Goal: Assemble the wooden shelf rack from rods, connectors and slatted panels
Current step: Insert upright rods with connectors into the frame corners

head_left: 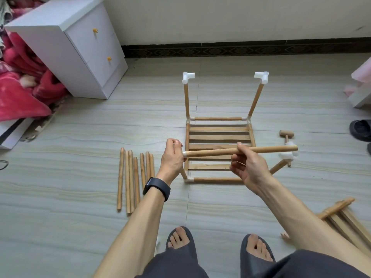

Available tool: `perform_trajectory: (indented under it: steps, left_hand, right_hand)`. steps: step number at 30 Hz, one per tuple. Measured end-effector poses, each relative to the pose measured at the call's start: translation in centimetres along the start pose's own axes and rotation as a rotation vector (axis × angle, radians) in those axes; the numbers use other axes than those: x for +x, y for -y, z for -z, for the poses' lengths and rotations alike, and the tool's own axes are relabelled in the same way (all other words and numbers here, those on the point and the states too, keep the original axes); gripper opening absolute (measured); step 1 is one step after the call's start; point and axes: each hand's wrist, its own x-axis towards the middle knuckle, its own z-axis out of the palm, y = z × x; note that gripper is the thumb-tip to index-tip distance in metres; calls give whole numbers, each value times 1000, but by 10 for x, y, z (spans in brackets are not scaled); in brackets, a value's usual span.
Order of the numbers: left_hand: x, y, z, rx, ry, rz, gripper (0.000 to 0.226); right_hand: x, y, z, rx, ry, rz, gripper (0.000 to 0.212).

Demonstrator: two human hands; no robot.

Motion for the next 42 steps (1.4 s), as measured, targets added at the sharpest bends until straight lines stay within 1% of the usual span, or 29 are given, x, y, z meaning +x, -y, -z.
perform_trajectory:
  steps: [2, 5, 9, 12, 14, 16, 17, 19, 20, 21, 22, 24, 26, 27, 29, 31, 33, 35, 38, 42]
  left_hand:
    - [-2, 3, -1, 8, -23, -7, 29]
    - [0, 4, 0, 32, -73, 3, 30]
    - [2, -1, 8, 116, -11, 5, 31]
    - [2, -7, 6, 204, 13, -12, 34]
    - [2, -14, 6, 357, -64, -40, 38]
    - [1, -26, 7, 573, -149, -127, 38]
    - [-1, -35, 6, 655, -152, -191, 39]
    - [-6, -58, -5, 746, -60, -320, 43]
    - [-9, -72, -15, 777, 13, -391, 46]
    - [-11, -87, -29, 818, 94, -465, 50]
    - [-13, -102, -45, 866, 169, -547, 52]
    - [-19, -129, -82, 941, 291, -709, 53]
    - [-26, -144, -116, 1013, 385, -800, 51]
    - [-29, -145, -132, 1076, 420, -828, 52]
    - [-32, -138, -154, 1182, 480, -847, 54]
    - [-30, -124, -167, 1142, 523, -834, 46]
    - [-25, -110, -171, 1049, 535, -861, 40]
    - [-23, -102, -168, 1015, 496, -887, 41]
    - [-26, -98, -165, 1047, 415, -925, 45]
    - [-31, -93, -167, 1043, 434, -952, 44]
  right_hand:
    - [1, -8, -10, 10, 20, 8, 27]
    - [1, -19, -19, 68, 0, -21, 30]
    - [-5, -17, -18, 63, 21, -75, 29]
    - [-13, -9, 0, -46, 59, -120, 36]
    - [-23, -3, 24, -201, 42, -61, 40]
    - [-38, -2, 56, -345, -59, 138, 32]
    - [-45, -1, 74, -402, -145, 270, 28]
    - [-54, 7, 103, -451, -360, 482, 25]
    - [-53, 14, 113, -428, -459, 533, 25]
    - [-48, 21, 119, -390, -521, 548, 25]
    - [-39, 29, 122, -352, -539, 532, 28]
    - [-19, 39, 118, -332, -491, 446, 34]
    - [2, 39, 109, -373, -406, 341, 38]
    - [11, 36, 107, -403, -357, 301, 40]
    - [23, 26, 108, -476, -272, 276, 47]
    - [28, 21, 111, -474, -290, 298, 58]
    - [34, 17, 118, -422, -335, 331, 67]
    - [37, 12, 123, -380, -319, 366, 67]
    - [41, 7, 130, -299, -324, 392, 66]
    - [43, 3, 132, -278, -333, 404, 65]
